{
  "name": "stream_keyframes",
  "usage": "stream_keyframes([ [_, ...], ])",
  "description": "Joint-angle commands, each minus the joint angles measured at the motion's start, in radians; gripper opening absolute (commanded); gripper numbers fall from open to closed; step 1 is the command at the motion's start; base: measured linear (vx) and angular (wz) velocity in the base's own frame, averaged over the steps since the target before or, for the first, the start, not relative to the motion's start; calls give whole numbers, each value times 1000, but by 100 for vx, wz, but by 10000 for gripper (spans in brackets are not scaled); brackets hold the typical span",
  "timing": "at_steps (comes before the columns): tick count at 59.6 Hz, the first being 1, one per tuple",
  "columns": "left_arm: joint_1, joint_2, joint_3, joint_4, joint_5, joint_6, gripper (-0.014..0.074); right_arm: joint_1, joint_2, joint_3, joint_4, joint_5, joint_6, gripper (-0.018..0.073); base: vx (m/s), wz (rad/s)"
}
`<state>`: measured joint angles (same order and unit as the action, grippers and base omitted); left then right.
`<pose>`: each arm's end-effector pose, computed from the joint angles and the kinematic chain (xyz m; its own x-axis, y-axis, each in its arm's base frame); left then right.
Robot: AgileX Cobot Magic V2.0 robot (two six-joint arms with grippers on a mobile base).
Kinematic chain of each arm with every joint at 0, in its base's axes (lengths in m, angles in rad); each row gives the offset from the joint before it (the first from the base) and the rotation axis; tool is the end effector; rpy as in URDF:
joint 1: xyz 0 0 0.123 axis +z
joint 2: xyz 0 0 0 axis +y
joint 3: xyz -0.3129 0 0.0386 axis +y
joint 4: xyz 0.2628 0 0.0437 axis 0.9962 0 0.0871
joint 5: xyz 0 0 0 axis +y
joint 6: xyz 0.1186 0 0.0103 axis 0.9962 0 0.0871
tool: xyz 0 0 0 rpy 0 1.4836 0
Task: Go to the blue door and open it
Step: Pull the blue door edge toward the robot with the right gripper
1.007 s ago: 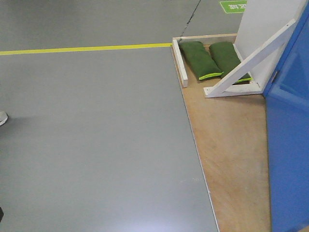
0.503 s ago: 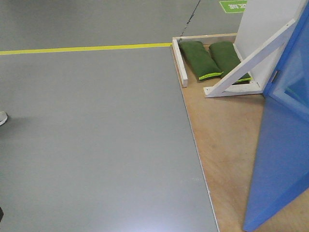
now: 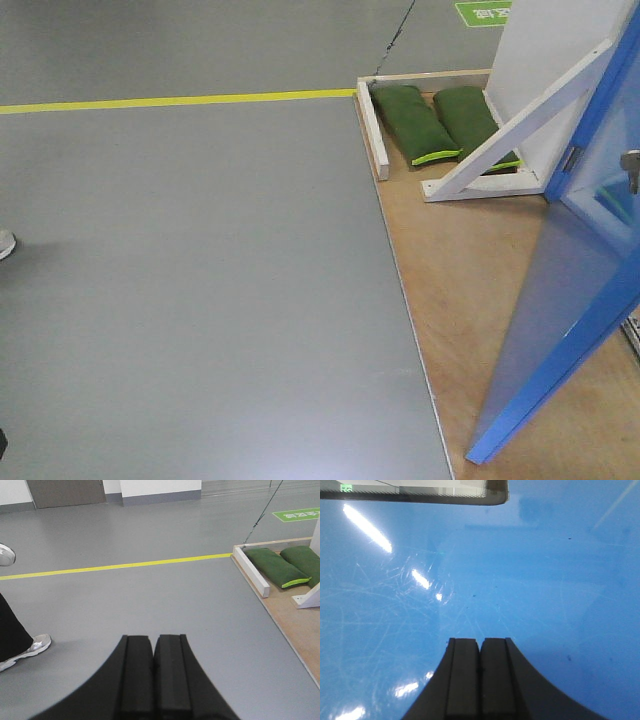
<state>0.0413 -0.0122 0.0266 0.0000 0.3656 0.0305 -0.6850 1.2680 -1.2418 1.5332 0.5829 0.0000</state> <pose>0.0640 0.0026 0.1633 -0.2895 0.0186 -0.9570 -0.0325 0.9990 0.0292 0.2790 -0.1433 0.4736 0.1038 0.9925 -0.0649 -0.0234 0.0677 0.9974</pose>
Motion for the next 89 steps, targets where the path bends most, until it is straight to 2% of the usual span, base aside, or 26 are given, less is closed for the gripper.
stream_keyframes([
  [1,1,-14,4,0,-78,-3,70,101,-16,-34,42,106,0,6,0,0],
  [11,1,-14,4,0,-78,-3,70,218,16,-34,37,105,0,6,0,0],
  [19,1,-14,4,0,-78,-3,70,275,41,-34,37,108,0,6,0,0],
  [89,1,-14,4,0,-78,-3,70,283,53,-34,37,124,0,6,0,1],
])
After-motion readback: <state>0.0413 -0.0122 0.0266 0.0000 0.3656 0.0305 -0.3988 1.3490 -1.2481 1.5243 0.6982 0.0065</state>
